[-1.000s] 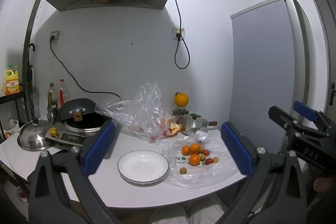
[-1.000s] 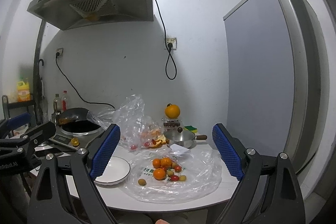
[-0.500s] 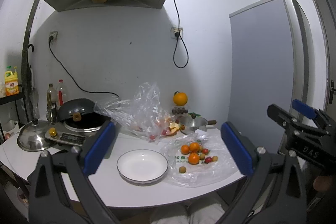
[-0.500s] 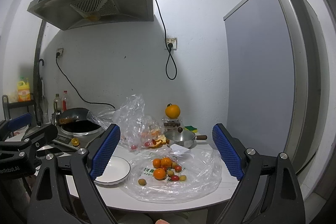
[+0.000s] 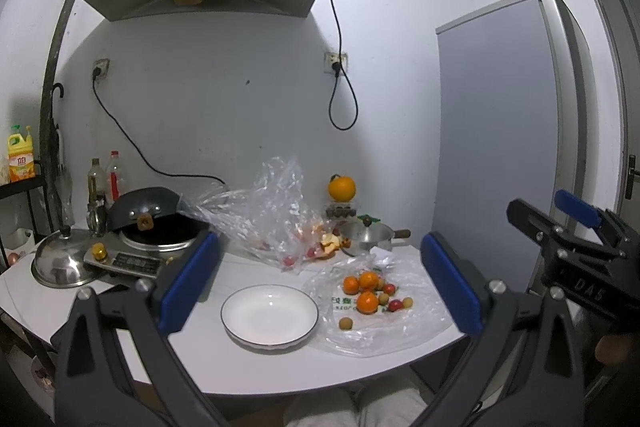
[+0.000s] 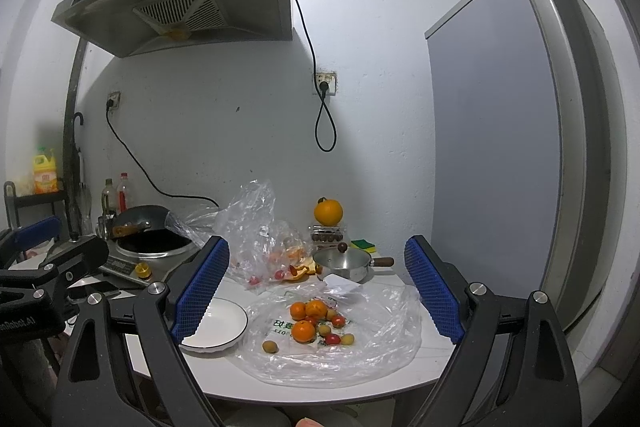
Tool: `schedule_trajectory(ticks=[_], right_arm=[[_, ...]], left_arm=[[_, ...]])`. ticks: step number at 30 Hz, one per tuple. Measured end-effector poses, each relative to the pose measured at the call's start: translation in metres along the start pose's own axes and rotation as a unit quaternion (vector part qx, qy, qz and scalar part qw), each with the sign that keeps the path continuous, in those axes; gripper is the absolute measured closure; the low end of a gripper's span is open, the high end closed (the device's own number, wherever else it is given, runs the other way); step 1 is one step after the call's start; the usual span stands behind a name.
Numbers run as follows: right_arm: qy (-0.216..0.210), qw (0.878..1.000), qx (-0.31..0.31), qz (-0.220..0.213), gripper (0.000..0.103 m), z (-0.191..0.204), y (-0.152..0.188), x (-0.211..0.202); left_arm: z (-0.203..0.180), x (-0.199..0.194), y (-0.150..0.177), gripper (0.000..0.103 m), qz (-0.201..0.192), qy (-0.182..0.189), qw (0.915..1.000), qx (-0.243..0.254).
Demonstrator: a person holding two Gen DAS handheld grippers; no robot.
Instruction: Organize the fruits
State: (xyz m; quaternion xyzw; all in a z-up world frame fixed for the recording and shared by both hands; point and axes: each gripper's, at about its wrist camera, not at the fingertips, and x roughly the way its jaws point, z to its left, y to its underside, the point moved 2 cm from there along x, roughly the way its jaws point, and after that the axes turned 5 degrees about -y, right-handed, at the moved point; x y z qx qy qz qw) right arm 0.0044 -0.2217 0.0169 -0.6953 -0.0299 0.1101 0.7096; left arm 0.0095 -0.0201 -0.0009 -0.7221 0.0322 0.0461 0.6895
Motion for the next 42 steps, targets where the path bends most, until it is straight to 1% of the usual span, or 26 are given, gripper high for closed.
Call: schedule_trajectory(ticks=[4, 15, 23, 27, 31, 36, 42], right_arm=[[0.001, 1.0, 0.001, 0.0, 0.011, -0.001, 0.0, 0.0], [0.001, 1.0, 0.0, 0.001, 0.011, 0.0, 0.0, 0.0], [0.004, 1.0, 0.0, 0.006, 0.011, -0.007, -0.002, 0.007], [0.011, 1.0, 0.003, 0.009, 0.011, -0.017, -0.002, 0.016], [0.017, 1.0, 0.008, 0.015, 0.011, -0.031, 0.0, 0.028], [0.023, 0.999, 0.016, 0.038, 0.011, -0.052, 0.007, 0.053], [0.027, 0.997, 0.017, 0.065, 0.011, -0.067, 0.019, 0.083]], left_arm=[[0.0, 0.0, 0.0, 0.002, -0.002, 0.006, 1.0, 0.001], [-0.002, 0.001, 0.0, 0.002, -0.002, 0.005, 1.0, -0.001], [-0.005, 0.012, -0.005, 0.002, 0.002, 0.013, 0.9999, 0.002], [-0.01, 0.027, -0.005, 0.002, 0.01, 0.014, 0.9998, 0.011], [-0.018, 0.05, -0.002, 0.002, 0.03, 0.016, 0.9991, 0.025], [-0.028, 0.082, 0.005, 0.002, 0.056, 0.019, 0.9977, 0.034], [-0.037, 0.119, 0.016, 0.002, 0.085, 0.02, 0.9953, 0.042]])
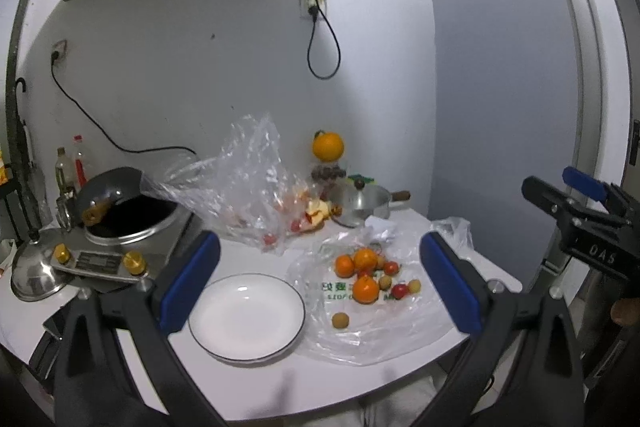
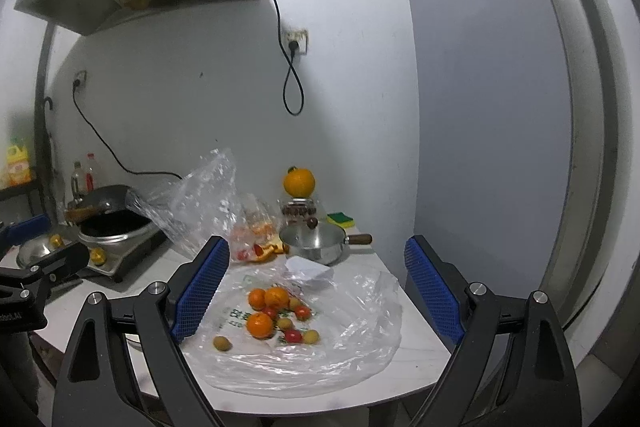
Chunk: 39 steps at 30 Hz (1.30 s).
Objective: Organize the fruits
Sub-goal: 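Move both grippers toward the fruit on the plastic bag, then grasp a small yellow fruit with the left gripper while the right grasps another yellow fruit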
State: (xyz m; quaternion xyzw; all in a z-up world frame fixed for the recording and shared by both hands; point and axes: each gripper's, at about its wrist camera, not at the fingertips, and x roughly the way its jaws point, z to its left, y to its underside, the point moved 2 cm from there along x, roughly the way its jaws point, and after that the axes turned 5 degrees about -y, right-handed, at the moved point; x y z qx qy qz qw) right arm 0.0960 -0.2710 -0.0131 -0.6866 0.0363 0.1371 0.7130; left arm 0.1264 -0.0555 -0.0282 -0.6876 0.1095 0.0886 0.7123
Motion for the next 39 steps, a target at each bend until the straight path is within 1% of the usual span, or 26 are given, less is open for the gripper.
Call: schedule_trajectory(ticks=[5, 13, 19, 22, 23, 25, 28, 31, 33, 37, 39], right_arm=[[-0.004, 1.0, -0.006, 0.02, 0.011, -0.007, 0.007, 0.027], [-0.013, 0.999, -0.015, 0.049, 0.012, -0.018, 0.019, 0.069], [-0.023, 0.997, -0.024, 0.072, 0.012, -0.023, 0.033, 0.095], [-0.027, 0.996, -0.024, 0.085, 0.015, -0.027, 0.041, 0.108], [-0.029, 0.995, -0.024, 0.091, 0.018, -0.028, 0.043, 0.112], [-0.033, 0.994, -0.023, 0.101, 0.019, -0.031, 0.048, 0.12], [-0.04, 0.993, -0.026, 0.113, 0.019, -0.033, 0.057, 0.131], [-0.048, 0.99, -0.028, 0.126, 0.02, -0.037, 0.065, 0.143], [-0.054, 0.989, -0.028, 0.134, 0.027, -0.039, 0.07, 0.15], [-0.067, 0.985, -0.028, 0.155, 0.031, -0.042, 0.082, 0.165], [-0.075, 0.983, -0.029, 0.166, 0.037, -0.042, 0.089, 0.172]], left_arm=[[-0.006, 0.036, 0.006, 0.002, 0.028, 0.0, 0.9996, 0.006], [-0.015, 0.079, 0.018, 0.003, 0.055, 0.003, 0.9984, 0.012], [-0.03, 0.108, 0.036, 0.006, 0.088, 0.014, 0.9953, 0.039], [-0.035, 0.121, 0.044, 0.007, 0.106, 0.017, 0.9934, 0.042], [-0.036, 0.125, 0.047, 0.007, 0.111, 0.017, 0.9927, 0.044], [-0.039, 0.133, 0.053, 0.008, 0.122, 0.018, 0.9913, 0.048], [-0.043, 0.148, 0.066, 0.014, 0.16, 0.023, 0.9855, 0.052], [-0.046, 0.16, 0.076, 0.019, 0.179, 0.023, 0.9821, 0.055], [-0.048, 0.166, 0.083, 0.024, 0.19, 0.025, 0.9798, 0.055], [-0.052, 0.181, 0.099, 0.034, 0.219, 0.028, 0.9736, 0.057], [-0.053, 0.186, 0.105, 0.04, 0.231, 0.03, 0.9708, 0.059]])
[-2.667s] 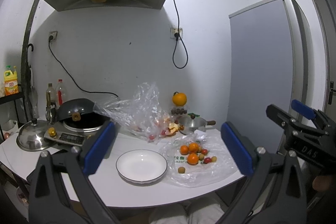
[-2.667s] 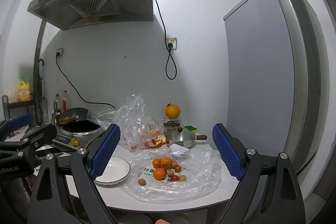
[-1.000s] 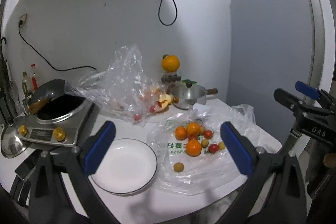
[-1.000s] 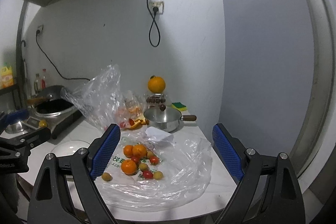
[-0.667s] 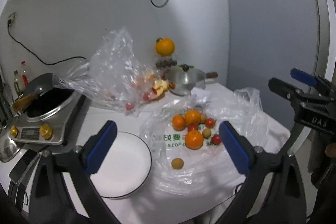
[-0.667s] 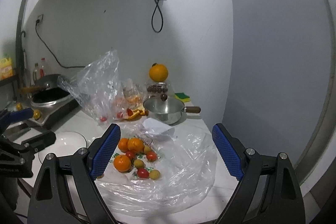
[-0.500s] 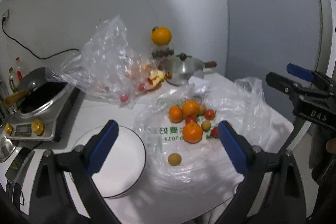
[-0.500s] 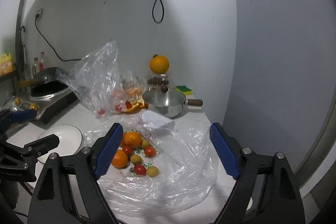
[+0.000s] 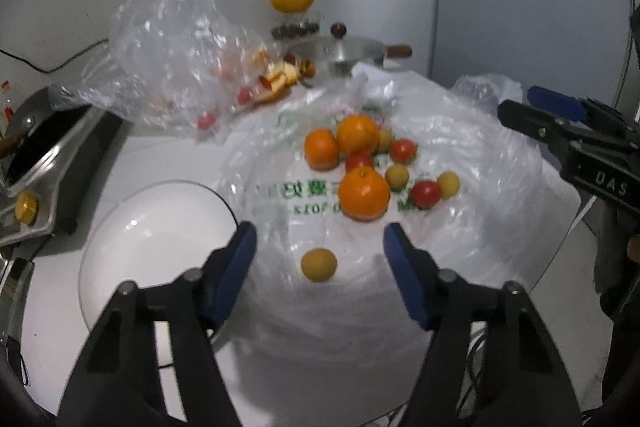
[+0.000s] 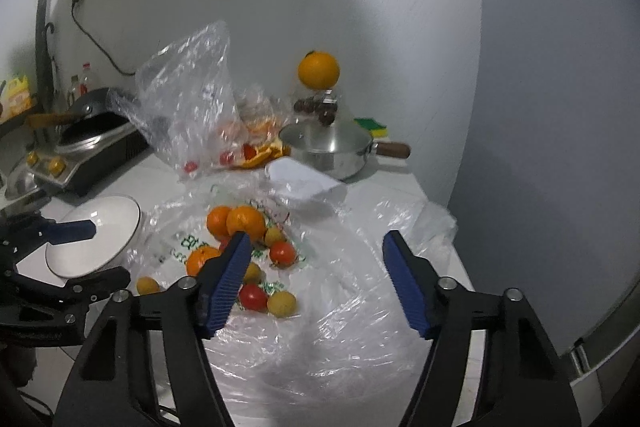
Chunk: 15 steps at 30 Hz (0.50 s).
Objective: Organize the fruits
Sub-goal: 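Grasp a small yellow fruit with the left gripper while the right grasps another yellow fruit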
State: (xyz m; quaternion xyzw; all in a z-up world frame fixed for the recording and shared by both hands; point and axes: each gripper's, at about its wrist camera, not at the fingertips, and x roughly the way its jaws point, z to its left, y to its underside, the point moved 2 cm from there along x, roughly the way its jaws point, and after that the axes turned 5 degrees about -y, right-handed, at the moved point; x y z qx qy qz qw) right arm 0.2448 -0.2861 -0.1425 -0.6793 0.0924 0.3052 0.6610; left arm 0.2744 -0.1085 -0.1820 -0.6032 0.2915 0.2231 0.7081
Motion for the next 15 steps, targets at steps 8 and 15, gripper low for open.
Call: schedule_trajectory(ticks=[8, 15], right_arm=[[-0.034, 0.998, -0.001, 0.047, 0.043, -0.003, 0.018, 0.034], [-0.058, 0.995, 0.008, 0.082, 0.052, -0.006, 0.031, 0.058]], left_arm=[[-0.008, 0.024, 0.005, 0.048, 0.03, 0.002, 0.9995, 0.012], [-0.012, 0.047, 0.009, 0.056, 0.057, 0.003, 0.9982, 0.018]])
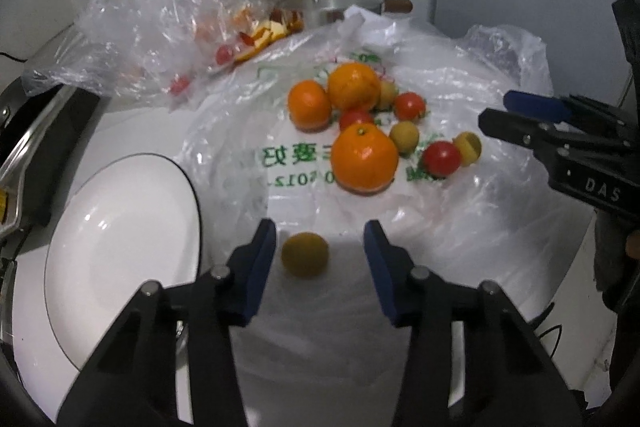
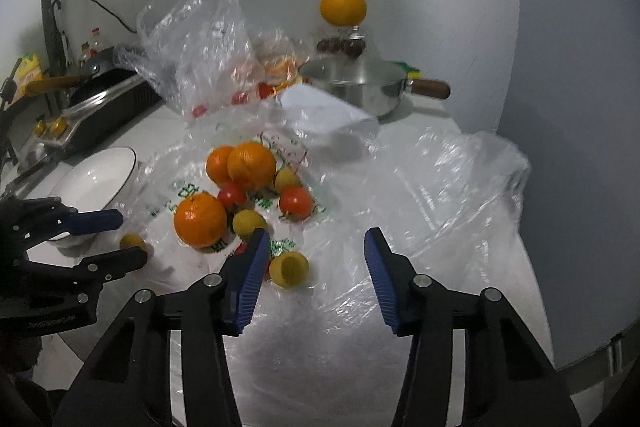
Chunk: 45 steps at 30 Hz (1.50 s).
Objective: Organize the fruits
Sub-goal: 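Grasp a small yellow fruit with the left gripper while the right grasps another yellow fruit, then carry both yellow fruits to the white plate and open the left gripper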
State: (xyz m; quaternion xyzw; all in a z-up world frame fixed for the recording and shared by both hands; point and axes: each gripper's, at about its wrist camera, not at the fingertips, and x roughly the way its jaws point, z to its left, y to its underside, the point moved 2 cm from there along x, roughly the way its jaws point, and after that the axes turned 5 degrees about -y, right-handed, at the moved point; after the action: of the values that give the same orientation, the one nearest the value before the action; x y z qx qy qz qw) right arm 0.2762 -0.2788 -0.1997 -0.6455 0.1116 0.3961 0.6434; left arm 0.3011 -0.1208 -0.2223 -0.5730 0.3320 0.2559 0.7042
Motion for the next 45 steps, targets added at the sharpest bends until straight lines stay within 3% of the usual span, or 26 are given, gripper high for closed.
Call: schedule_trajectory(ticks=[4, 11, 14, 17, 20, 32, 45], right_arm=[[-0.023, 1.0, 0.002, 0.02, 0.064, -0.001, 0.005, 0.013], [-0.037, 0.998, -0.005, 0.043, 0.064, 0.002, 0.008, 0.026], [-0.039, 0.998, -0.004, 0.044, 0.065, 0.001, 0.008, 0.027], [-0.043, 0.998, -0.01, 0.052, 0.075, 0.003, 0.009, 0.03], [-0.038, 0.997, -0.028, 0.066, 0.077, 0.006, 0.014, 0.035], [-0.015, 0.999, -0.018, 0.026, 0.078, 0.006, 0.005, 0.006], [-0.017, 0.999, -0.033, -0.002, 0.078, 0.039, -0.009, -0.02]], left_arm=[[0.001, 0.008, 0.001, 0.056, 0.011, -0.001, 0.9999, -0.003], [0.002, 0.016, 0.003, 0.057, 0.019, 0.009, 0.9997, -0.009], [0.002, 0.017, 0.002, 0.064, 0.022, 0.021, 0.9994, -0.014], [0.001, 0.016, 0.001, 0.073, 0.024, 0.03, 0.9991, -0.016], [0.0, 0.016, 0.001, 0.077, 0.024, 0.034, 0.999, -0.015], [0.0, -0.007, -0.004, 0.077, -0.004, 0.063, 0.9978, -0.022], [0.037, -0.049, -0.004, 0.077, -0.052, 0.048, 0.9968, -0.039]])
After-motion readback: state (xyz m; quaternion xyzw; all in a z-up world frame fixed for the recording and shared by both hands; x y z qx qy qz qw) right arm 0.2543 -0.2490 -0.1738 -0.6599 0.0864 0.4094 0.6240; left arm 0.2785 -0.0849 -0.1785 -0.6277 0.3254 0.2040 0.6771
